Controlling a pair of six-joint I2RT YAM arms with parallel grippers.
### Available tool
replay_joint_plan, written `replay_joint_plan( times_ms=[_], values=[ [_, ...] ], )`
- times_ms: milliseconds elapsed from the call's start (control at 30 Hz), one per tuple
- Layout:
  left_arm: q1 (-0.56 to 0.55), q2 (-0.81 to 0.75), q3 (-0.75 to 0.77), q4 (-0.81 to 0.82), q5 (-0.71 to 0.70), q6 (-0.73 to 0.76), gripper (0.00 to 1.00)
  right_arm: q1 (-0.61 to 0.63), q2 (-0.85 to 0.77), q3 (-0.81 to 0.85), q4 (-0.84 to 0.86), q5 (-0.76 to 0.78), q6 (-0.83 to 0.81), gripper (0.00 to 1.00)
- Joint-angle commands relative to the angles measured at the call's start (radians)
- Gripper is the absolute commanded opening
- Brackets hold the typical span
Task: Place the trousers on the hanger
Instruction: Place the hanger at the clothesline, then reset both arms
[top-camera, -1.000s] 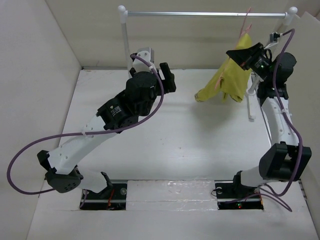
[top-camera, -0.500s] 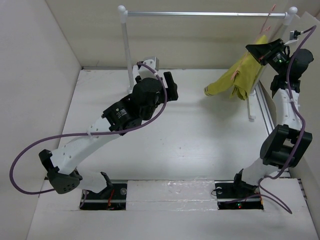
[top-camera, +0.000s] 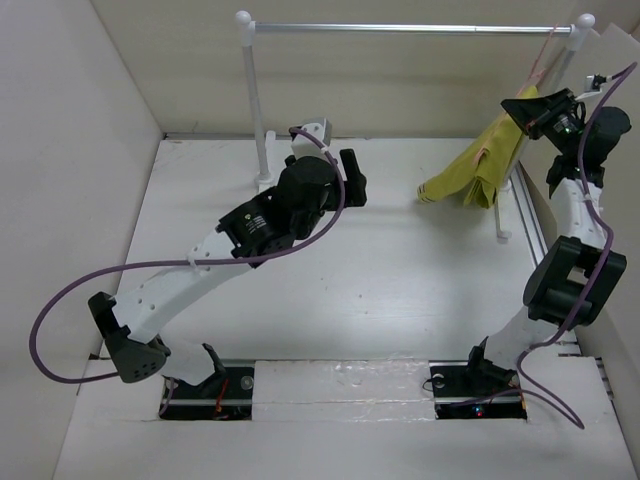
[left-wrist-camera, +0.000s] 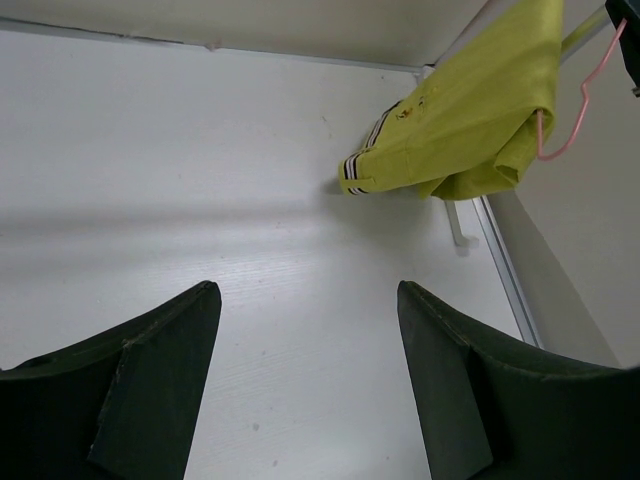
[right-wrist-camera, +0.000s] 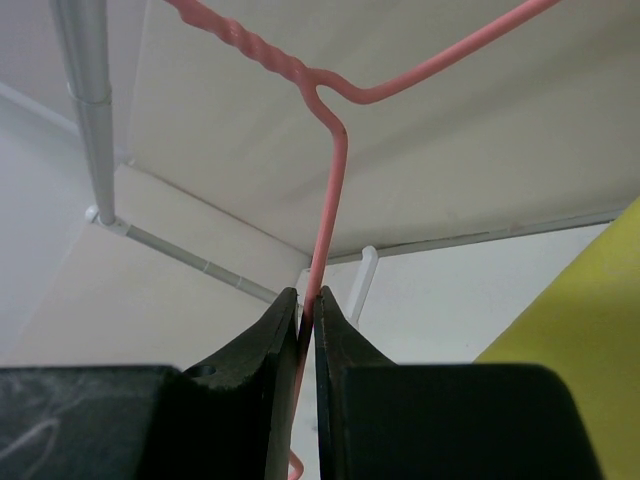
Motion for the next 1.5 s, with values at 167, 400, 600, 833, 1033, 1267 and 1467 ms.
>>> replay_joint_plan(
  times_ms=[167,400,600,833,1033,1267,1467],
  values=[
    [-0.002,0.026,-0.005,0.028,0.046,-0.023,0.67,-0.025,-0.022,0.009,0.170,-0.004,-0.075,0.25],
    [-0.002,0.031,-0.002,0.025,0.048,-0.023,0.69,-0.059,-0.068,0.020,-0.032,-0.022,-0.231,0.66],
    [-0.002,0.049,0.046,0.007,0.016,0.008,0.80,-0.102,-0.163,0.034,-0.312,-0.008,-0.470,0.78],
    [0.262,0.115,-0.006,0.052,0.386,-0.057,0.99,-0.124,-0.353,0.084,-0.660,0.174,-0.777,0.62],
    [0.276,0.083,-0.103,0.062,0.417,-0.063,0.99,0.045,-0.536,0.039,-0.792,0.240,-0.955,1.00],
    [0.276,-0.162,-0.380,0.108,0.416,-0.094,0.99,0.448,-0.869,-0.309,-0.749,0.352,-1.052,1.00],
    [0.276,-0.288,-0.617,0.082,0.433,-0.124,0.99,0.654,-1.065,-0.638,-0.923,0.518,-1.088,1.00]
  ],
)
